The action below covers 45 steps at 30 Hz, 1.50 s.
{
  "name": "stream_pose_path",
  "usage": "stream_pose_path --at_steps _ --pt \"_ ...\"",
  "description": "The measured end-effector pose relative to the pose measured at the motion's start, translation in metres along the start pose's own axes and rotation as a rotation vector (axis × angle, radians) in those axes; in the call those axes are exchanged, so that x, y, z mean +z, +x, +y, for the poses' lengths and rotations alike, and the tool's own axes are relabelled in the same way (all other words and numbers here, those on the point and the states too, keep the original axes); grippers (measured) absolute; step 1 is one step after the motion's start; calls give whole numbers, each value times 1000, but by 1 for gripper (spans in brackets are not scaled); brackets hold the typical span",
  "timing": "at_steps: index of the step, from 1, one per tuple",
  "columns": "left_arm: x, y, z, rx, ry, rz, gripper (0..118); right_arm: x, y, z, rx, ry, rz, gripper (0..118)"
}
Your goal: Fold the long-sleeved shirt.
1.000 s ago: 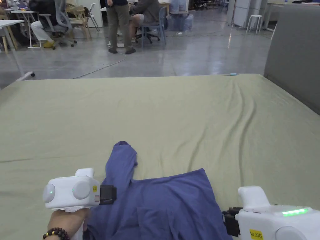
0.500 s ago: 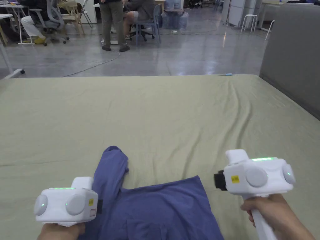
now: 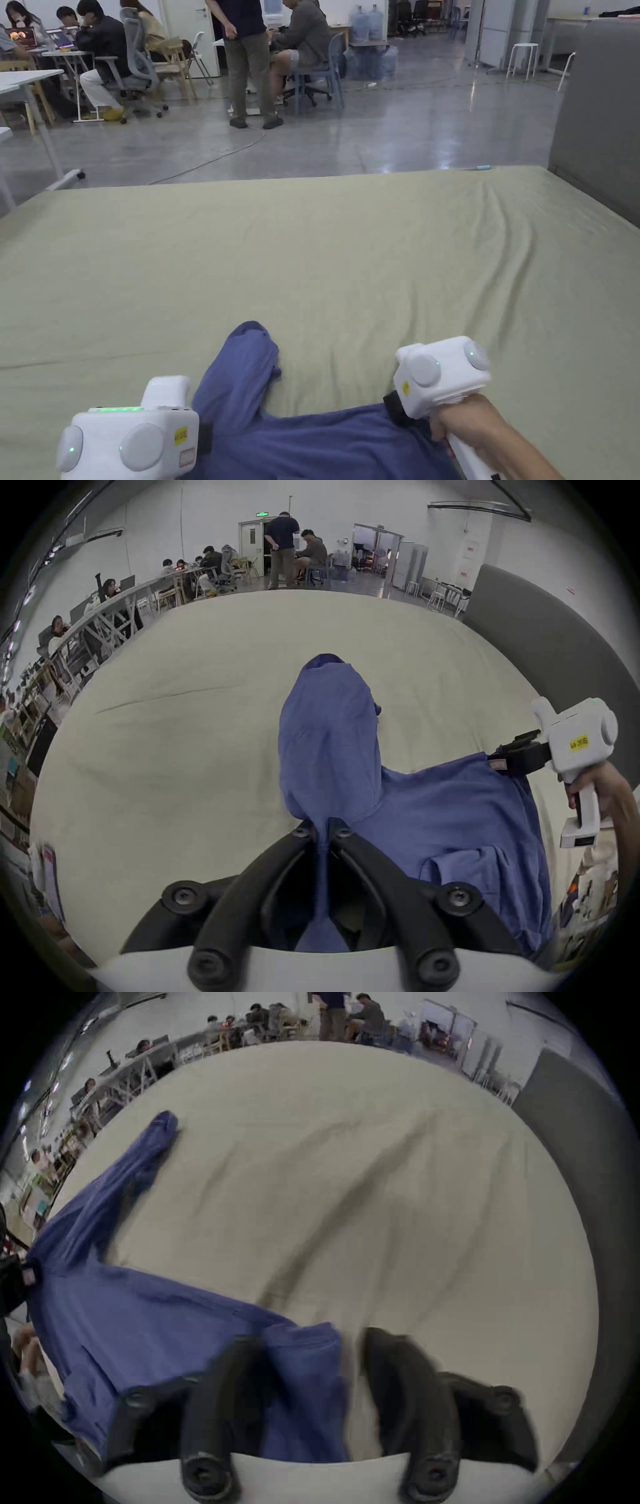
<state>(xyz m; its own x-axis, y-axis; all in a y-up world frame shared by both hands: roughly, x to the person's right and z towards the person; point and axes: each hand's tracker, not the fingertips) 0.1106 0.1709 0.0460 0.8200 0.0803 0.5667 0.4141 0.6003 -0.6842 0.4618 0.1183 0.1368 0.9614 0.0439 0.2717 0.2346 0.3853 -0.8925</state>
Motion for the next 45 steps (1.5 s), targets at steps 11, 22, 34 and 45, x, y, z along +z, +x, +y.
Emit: stream_pose_path --at_steps 11,22,34,45 --pt "108 28 101 -39 299 -76 0 212 50 51 -41 413 19 2" --pt "306 71 347 -162 747 33 0 486 91 217 -84 832 -136 2" --pt "320 94 417 -141 813 122 0 505 104 291 -144 887 -237 2" --pt "147 67 328 -120 557 125 0 288 112 227 -290 664 -77 2"
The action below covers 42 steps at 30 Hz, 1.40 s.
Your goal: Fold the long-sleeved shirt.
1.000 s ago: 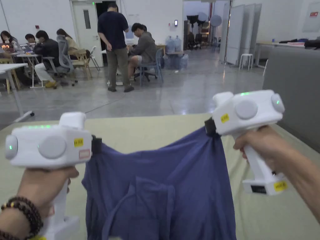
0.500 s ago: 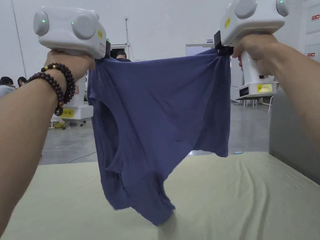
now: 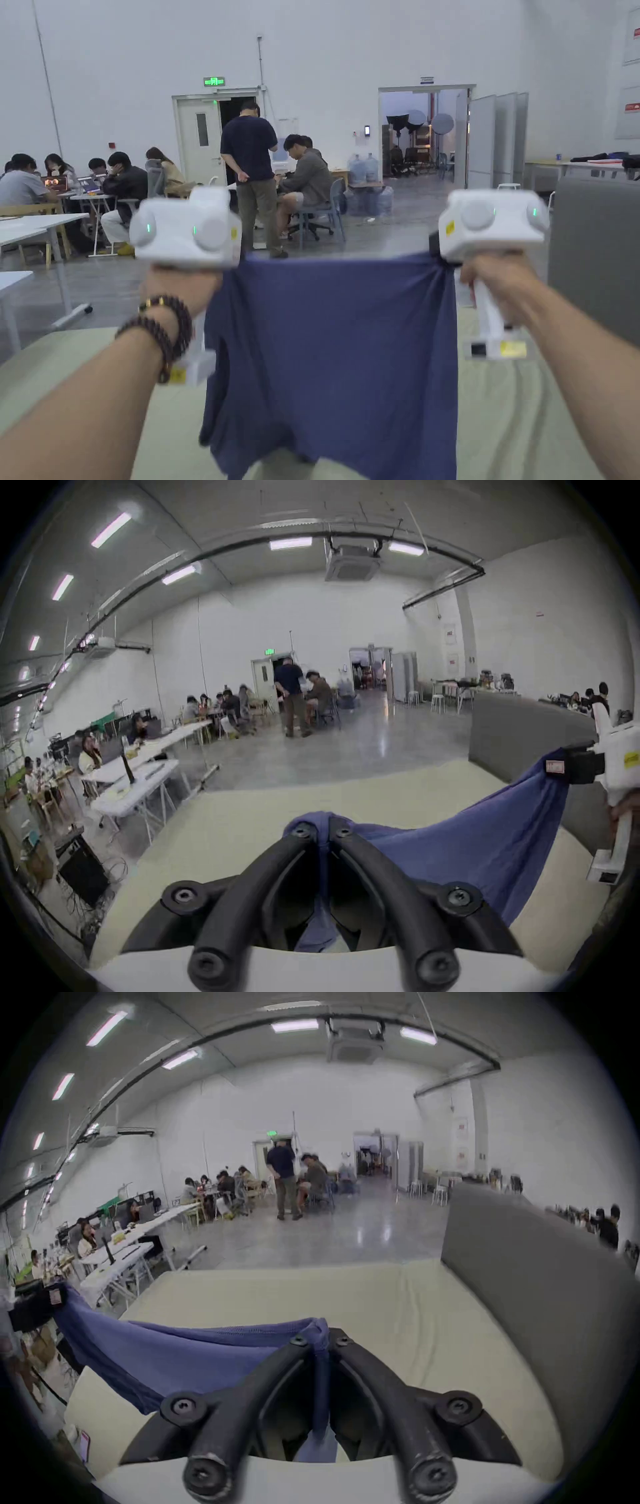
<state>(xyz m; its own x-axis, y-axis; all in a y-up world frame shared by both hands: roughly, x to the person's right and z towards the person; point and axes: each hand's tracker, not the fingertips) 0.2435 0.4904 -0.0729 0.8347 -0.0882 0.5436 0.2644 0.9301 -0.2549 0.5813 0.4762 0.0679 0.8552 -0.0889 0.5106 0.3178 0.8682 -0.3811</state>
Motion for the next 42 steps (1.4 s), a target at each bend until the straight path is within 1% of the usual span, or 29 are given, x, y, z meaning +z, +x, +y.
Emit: stream_pose_path --at_steps 1,3,7,9,11,13,15,18,20,21,22,23,24,25,26,27,28,29,32,33,34,35,36,37,38,39,40,41,42 --pt "-7 1 -22 11 -17 -2 0 -7 0 -27 -20 -31 -1 2" --pt "-14 0 -54 24 -46 -18 0 -19 1 -60 -24 -66 -10 2" --pt "-10 -9 -91 67 -71 -42 0 -16 3 -91 -11 -92 17 2" --pt "8 -16 -104 61 -58 -57 0 5 2 -103 19 -102 30 2" --pt "33 -23 -115 47 -52 -62 0 37 6 -122 14 -83 65 2" --pt "64 -27 -134 45 -40 -96 0 69 7 -150 11 -54 58 2" --pt "98 -25 -159 34 -50 -101 0 103 10 -184 28 -57 84 2" --pt "149 -23 -215 2 -109 -115 0 149 6 -249 96 -88 111 2" --pt "186 -22 -263 -10 -188 -170 0 176 7 -302 172 -145 126 2" --pt "199 -23 -284 -11 -226 -177 0 186 8 -328 185 -180 137 2" --pt "212 -24 -310 -10 -262 -181 0 195 11 -355 189 -238 144 2" --pt "221 -28 -336 -8 -309 -214 0 203 13 -382 174 -304 141 2" --pt "228 -29 -356 4 -356 -214 0 208 15 -405 166 -344 143 2" --pt "234 -28 -376 15 -416 -211 0 210 15 -429 183 -410 165 2" --pt "237 -28 -395 9 -478 -243 0 211 14 -451 184 -448 146 2" --pt "238 -30 -412 15 -501 -244 0 211 12 -468 196 -486 131 2" --pt "239 -29 -427 29 -526 -233 0 209 10 -482 217 -541 149 2" --pt "239 -29 -438 13 -562 -259 0 208 9 -496 219 -567 146 2" --pt "241 -29 -456 14 -550 -239 0 202 5 -510 260 -607 138 2" --pt "243 -30 -457 29 -542 -231 0 203 5 -509 269 -606 139 4" --pt "244 -34 -454 64 -523 -247 0 204 4 -503 281 -607 139 20" --pt "249 -35 -451 88 -511 -261 8 209 3 -495 280 -596 136 49" --pt "253 -36 -445 82 -514 -249 32 214 4 -488 269 -573 144 86" --pt "258 -38 -436 76 -510 -241 89 222 6 -477 229 -548 165 117" --pt "263 -39 -429 65 -505 -239 118 228 8 -468 211 -527 161 118" --pt "269 -39 -424 53 -496 -245 117 233 9 -460 202 -491 171 118" --pt "281 -44 -418 48 -408 -219 117 239 10 -449 196 -440 175 118" --pt "286 -44 -409 40 -398 -259 117 242 11 -440 203 -420 145 117" --pt "288 -43 -404 56 -403 -248 116 242 10 -433 205 -404 113 110"
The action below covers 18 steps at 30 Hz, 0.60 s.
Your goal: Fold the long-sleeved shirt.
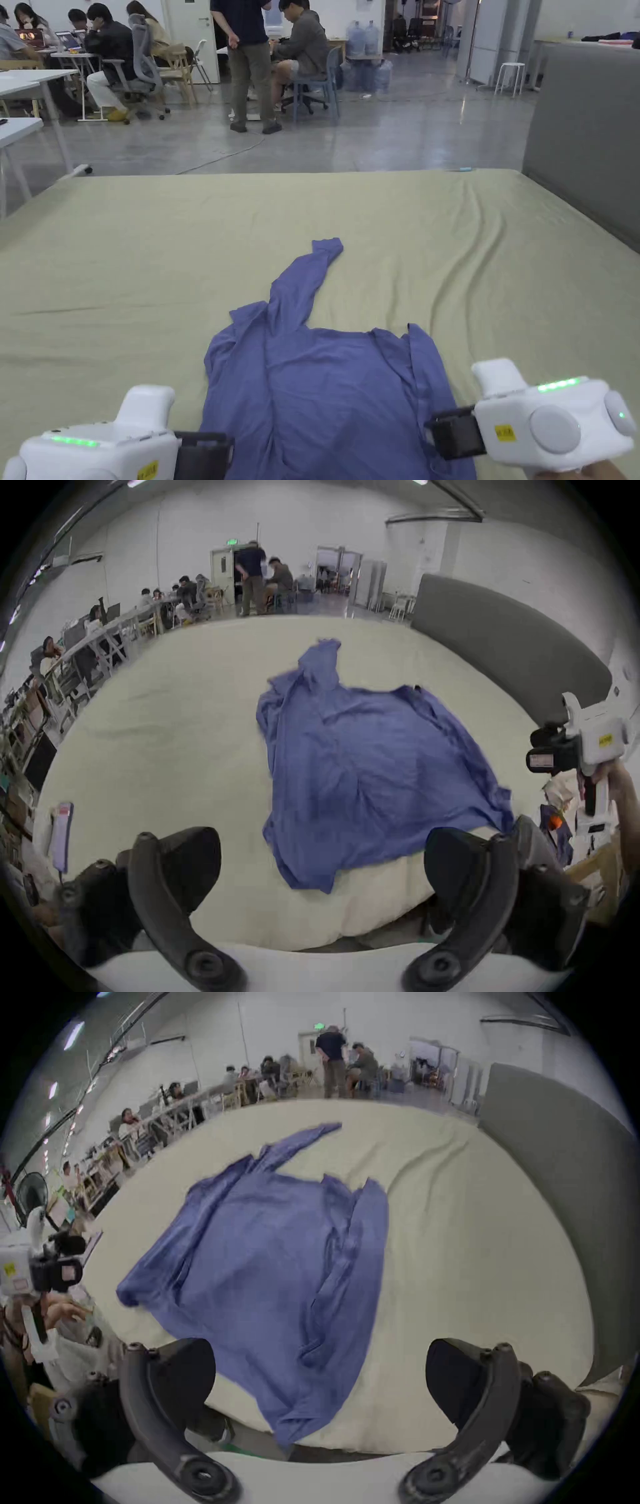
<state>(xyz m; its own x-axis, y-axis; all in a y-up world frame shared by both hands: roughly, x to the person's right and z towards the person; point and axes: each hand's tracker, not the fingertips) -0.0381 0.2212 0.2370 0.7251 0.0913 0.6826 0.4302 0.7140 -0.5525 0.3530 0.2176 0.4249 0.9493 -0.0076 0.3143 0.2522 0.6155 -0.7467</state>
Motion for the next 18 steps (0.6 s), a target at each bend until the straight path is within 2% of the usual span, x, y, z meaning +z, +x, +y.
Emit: stream_pose_path --at_steps 1,2,3,4,5,6,10,11,12,13,14,15,18 --pt "1 6 1 3 -3 2 116 1 1 6 1 3 -30 105" --pt "1 9 2 9 -8 17 116 1 1 9 -3 31 -47 105" --pt "1 11 3 8 -14 34 109 0 0 12 4 34 -51 73" --pt "-3 14 3 -6 -25 52 62 -6 0 14 6 19 -66 0" --pt "-16 8 6 -16 -56 75 0 -12 1 13 -9 18 -55 0" --pt "-16 12 5 9 -85 119 0 -14 3 13 -11 0 -48 0" --pt "-29 9 1 49 -93 61 0 -18 8 9 -42 -19 -20 0" --pt "-31 8 0 64 -110 62 1 -16 5 11 -43 -16 -19 0" --pt "-34 7 -3 75 -116 61 23 -15 6 10 -43 -15 -15 0" --pt "-50 -8 -7 93 -127 50 76 -14 8 9 -41 -15 -7 0" --pt "-59 -11 -11 101 -163 64 110 -14 10 8 -39 -18 -2 0" --pt "-66 -12 -15 100 -196 89 118 -13 5 10 -37 -20 -2 0" --pt "-79 -8 -22 75 -218 111 118 -14 11 7 -37 -29 4 0"
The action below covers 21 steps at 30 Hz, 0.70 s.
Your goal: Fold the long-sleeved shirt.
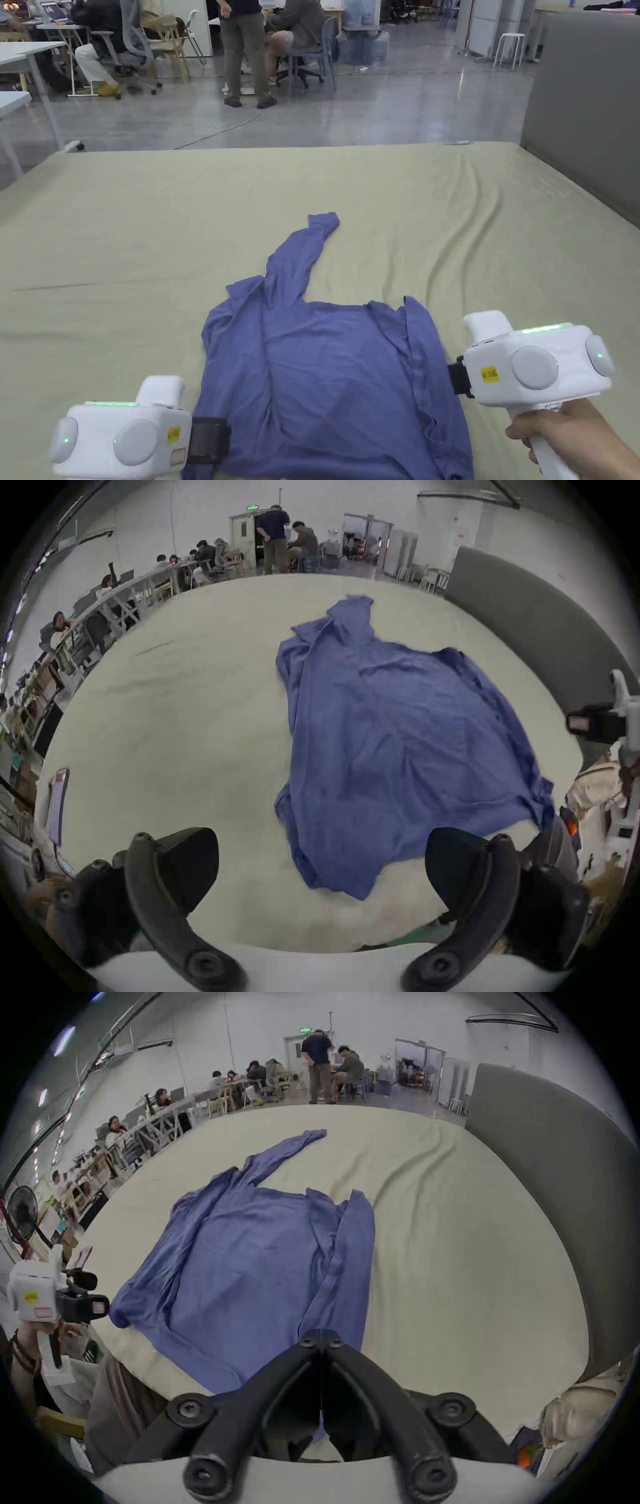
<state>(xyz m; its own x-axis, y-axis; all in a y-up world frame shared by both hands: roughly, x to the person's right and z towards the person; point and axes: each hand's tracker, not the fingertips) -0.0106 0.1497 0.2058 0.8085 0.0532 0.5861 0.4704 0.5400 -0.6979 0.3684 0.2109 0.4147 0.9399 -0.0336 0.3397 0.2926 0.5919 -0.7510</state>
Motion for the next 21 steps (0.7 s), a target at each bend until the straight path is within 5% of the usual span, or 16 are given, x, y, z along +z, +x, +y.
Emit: stream_pose_path --at_steps 3,8,11,16,17,19,20,21 --pt "-18 0 -4 19 -36 -14 112 -8 1 3 -14 -19 4 0" --pt "-34 -3 -10 48 -49 -37 77 -35 12 27 -13 -55 -11 0" --pt "-40 -7 -8 35 -70 -66 11 -60 18 68 -4 -58 -23 0" --pt "-24 2 5 0 -36 -119 9 -125 35 159 18 -86 -58 0" --pt "-21 3 8 -6 -30 -115 9 -143 39 178 0 -112 -53 10" --pt "-19 2 14 -6 -36 -120 9 -174 51 200 -61 -179 -57 71" --pt "-18 0 17 3 -39 -127 9 -190 58 209 -82 -227 -57 83" --pt "-18 -1 19 11 -42 -132 9 -203 59 212 -91 -250 -51 80"
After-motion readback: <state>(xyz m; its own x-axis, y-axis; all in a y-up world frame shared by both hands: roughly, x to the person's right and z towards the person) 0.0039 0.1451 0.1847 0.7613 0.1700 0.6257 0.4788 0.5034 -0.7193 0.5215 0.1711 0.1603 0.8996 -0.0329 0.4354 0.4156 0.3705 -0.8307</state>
